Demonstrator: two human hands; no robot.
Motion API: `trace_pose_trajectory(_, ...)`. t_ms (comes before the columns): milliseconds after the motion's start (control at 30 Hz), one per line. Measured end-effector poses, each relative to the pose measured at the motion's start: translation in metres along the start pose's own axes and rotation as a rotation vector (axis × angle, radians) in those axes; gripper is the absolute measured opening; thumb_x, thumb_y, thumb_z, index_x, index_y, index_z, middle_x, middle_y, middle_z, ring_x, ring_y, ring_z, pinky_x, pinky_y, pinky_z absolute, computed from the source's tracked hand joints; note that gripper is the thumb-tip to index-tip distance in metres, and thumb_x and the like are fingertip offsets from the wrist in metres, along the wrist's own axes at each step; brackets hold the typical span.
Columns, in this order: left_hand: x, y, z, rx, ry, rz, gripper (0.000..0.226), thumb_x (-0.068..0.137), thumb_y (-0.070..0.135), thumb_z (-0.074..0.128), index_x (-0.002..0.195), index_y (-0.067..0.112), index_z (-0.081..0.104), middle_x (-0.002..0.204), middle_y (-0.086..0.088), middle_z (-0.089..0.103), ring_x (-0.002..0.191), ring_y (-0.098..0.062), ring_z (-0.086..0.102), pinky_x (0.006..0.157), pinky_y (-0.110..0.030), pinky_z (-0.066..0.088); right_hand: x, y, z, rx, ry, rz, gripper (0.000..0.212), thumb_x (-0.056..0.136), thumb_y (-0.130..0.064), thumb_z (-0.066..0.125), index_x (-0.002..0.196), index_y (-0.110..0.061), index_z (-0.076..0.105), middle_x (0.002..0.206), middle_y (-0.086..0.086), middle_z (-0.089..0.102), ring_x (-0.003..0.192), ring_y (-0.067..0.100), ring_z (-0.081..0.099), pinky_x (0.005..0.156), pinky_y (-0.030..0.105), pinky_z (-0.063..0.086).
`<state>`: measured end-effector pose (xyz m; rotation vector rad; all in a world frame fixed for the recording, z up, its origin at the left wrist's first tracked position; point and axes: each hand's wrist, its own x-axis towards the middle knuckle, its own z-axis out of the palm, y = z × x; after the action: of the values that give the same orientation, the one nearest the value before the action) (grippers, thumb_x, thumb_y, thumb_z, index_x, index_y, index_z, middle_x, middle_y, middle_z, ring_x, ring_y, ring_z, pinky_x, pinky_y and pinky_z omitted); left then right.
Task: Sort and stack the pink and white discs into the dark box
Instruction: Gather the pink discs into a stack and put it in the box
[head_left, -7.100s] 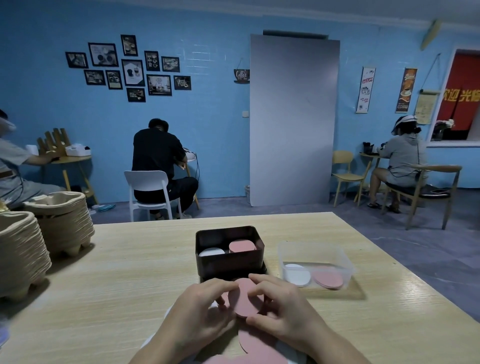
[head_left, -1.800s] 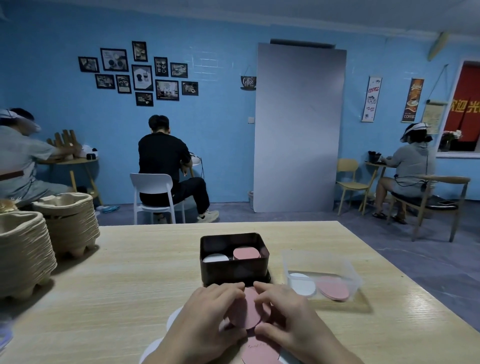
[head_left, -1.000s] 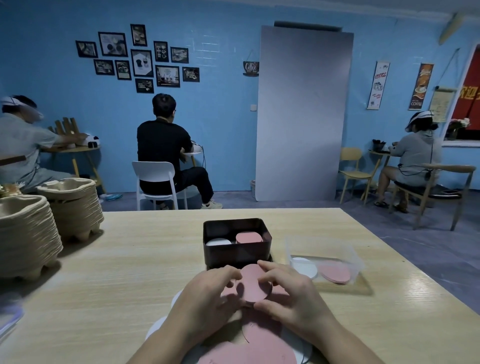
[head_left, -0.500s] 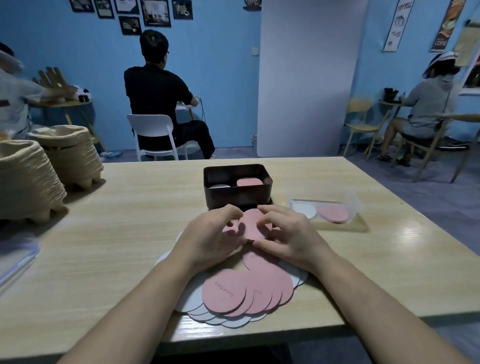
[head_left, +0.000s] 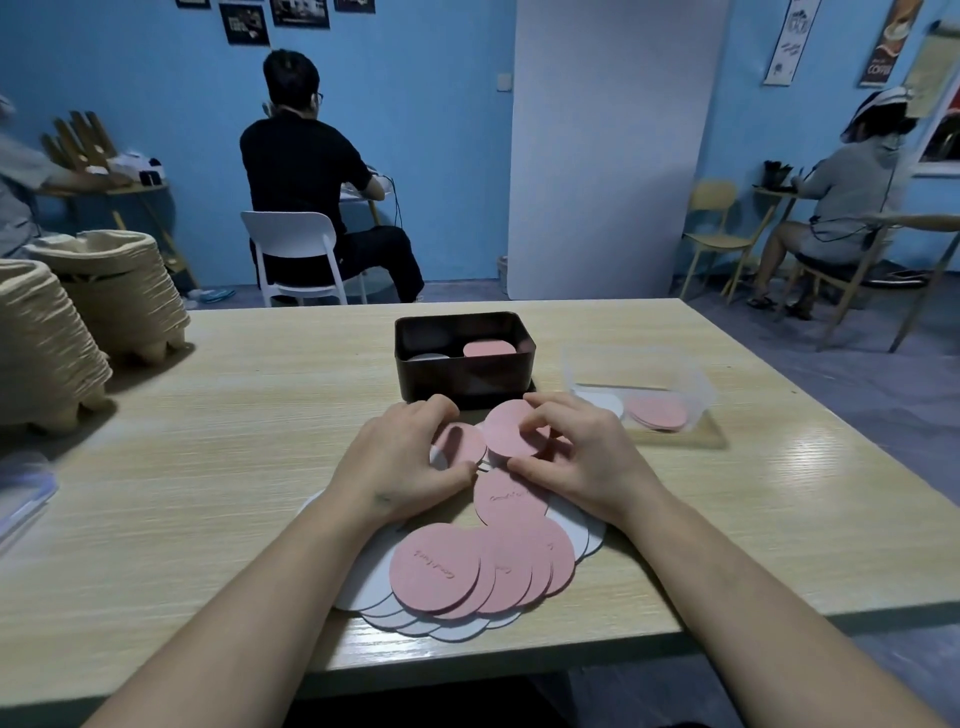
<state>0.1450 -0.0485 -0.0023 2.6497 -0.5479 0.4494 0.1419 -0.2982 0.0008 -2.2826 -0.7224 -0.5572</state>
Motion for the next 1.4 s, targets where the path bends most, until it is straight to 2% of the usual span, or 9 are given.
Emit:
trace_pose_trajectory(267, -0.003, 0.002, -0.005, -0.138, 0.102, 0.046, 0.047, 0.083, 0.053, 0.071, 0.117, 0.026, 0.054, 0.106, 0.011, 0.06, 0.095, -0.011, 0.057, 0.081, -0.036, 0.051, 0.0, 0.005, 0.001, -0.054, 0.05, 0.092, 0.031, 0.075, -0.038, 0.084, 0.089, -0.019, 0.064, 0.12, -0.001, 0.067, 0.115, 0.018, 0.061, 0.087, 0.04, 0.055)
trace_pose_trajectory(433, -0.001, 0.009, -0.005, -0.054, 0.125, 0.146, 0.063, 0.08, 0.058, 0.066, 0.126, 0.017, 0.055, 0.122, 0.002, 0.065, 0.109, -0.02, 0.062, 0.09, -0.039, 0.052, 0.002, 0.003, 0.003, -0.072, -0.006, 0.042, 0.032, 0.079, -0.035, 0.084, 0.098, -0.018, 0.064, 0.129, 0.003, 0.065, 0.132, 0.014, 0.052, 0.095, 0.042, 0.053)
trace_pose_trajectory(567, 0.0, 0.01, -0.002, -0.014, 0.097, 0.196, 0.073, 0.076, 0.049, 0.081, 0.133, 0.013, 0.054, 0.127, -0.002, 0.067, 0.112, -0.025, 0.064, 0.092, -0.042, 0.053, 0.001, 0.0, 0.004, -0.035, -0.02, -0.008, 0.038, 0.083, -0.026, 0.083, 0.116, -0.019, 0.066, 0.139, 0.001, 0.059, 0.136, 0.013, 0.048, 0.098, 0.04, 0.053)
trace_pose_trajectory(767, 0.004, 0.012, 0.0, 0.038, 0.076, 0.283, 0.07, 0.082, 0.062, 0.062, 0.132, 0.016, 0.053, 0.137, -0.001, 0.063, 0.104, -0.026, 0.064, 0.084, -0.043, 0.053, 0.004, -0.001, 0.008, -0.044, -0.109, -0.126, 0.039, 0.084, -0.024, 0.082, 0.117, -0.032, 0.064, 0.147, 0.003, 0.052, 0.135, 0.019, 0.05, 0.103, 0.036, 0.049)
trace_pose_trajectory(900, 0.005, 0.011, 0.003, 0.011, 0.06, 0.27, 0.073, 0.08, 0.065, 0.061, 0.135, 0.018, 0.05, 0.142, 0.0, 0.059, 0.114, -0.024, 0.063, 0.09, -0.044, 0.053, 0.003, -0.001, 0.006, -0.029, -0.093, -0.102, 0.026, 0.084, -0.026, 0.082, 0.105, -0.025, 0.067, 0.146, 0.002, 0.054, 0.134, 0.016, 0.05, 0.101, 0.031, 0.049)
trace_pose_trajectory(1033, 0.001, 0.004, -0.002, -0.05, 0.045, 0.213, 0.077, 0.077, 0.06, 0.071, 0.139, 0.021, 0.047, 0.136, 0.005, 0.061, 0.118, -0.018, 0.061, 0.096, -0.038, 0.051, 0.001, 0.0, 0.003, -0.011, -0.023, -0.069, 0.021, 0.084, -0.026, 0.082, 0.1, -0.022, 0.069, 0.143, 0.002, 0.056, 0.134, 0.012, 0.05, 0.105, 0.027, 0.045)
trace_pose_trajectory(1133, -0.001, 0.001, -0.005, -0.015, 0.068, 0.208, 0.066, 0.08, 0.067, 0.062, 0.134, 0.031, 0.046, 0.125, 0.015, 0.064, 0.113, -0.011, 0.061, 0.092, -0.036, 0.05, 0.0, 0.001, 0.0, 0.01, 0.015, -0.046, 0.022, 0.083, -0.026, 0.083, 0.101, -0.022, 0.07, 0.143, 0.003, 0.057, 0.135, 0.012, 0.051, 0.104, 0.031, 0.047)
trace_pose_trajectory(1233, 0.0, 0.004, -0.005, 0.003, 0.083, 0.213, 0.057, 0.084, 0.067, 0.054, 0.129, 0.031, 0.05, 0.116, 0.014, 0.067, 0.107, -0.015, 0.063, 0.087, -0.039, 0.051, 0.0, -0.002, 0.001, 0.036, 0.025, -0.064, 0.023, 0.082, -0.027, 0.084, 0.1, -0.022, 0.07, 0.14, 0.0, 0.058, 0.133, 0.01, 0.052, 0.101, 0.027, 0.048)
trace_pose_trajectory(1400, 0.001, 0.003, -0.001, -0.061, 0.107, 0.239, 0.04, 0.085, 0.05, 0.06, 0.118, 0.029, 0.051, 0.103, 0.014, 0.069, 0.098, -0.021, 0.066, 0.08, -0.043, 0.053, 0.002, -0.005, 0.002, 0.105, -0.009, -0.101, 0.025, 0.082, -0.025, 0.085, 0.094, -0.017, 0.064, 0.124, -0.005, 0.064, 0.137, 0.007, 0.049, 0.092, 0.022, 0.052)
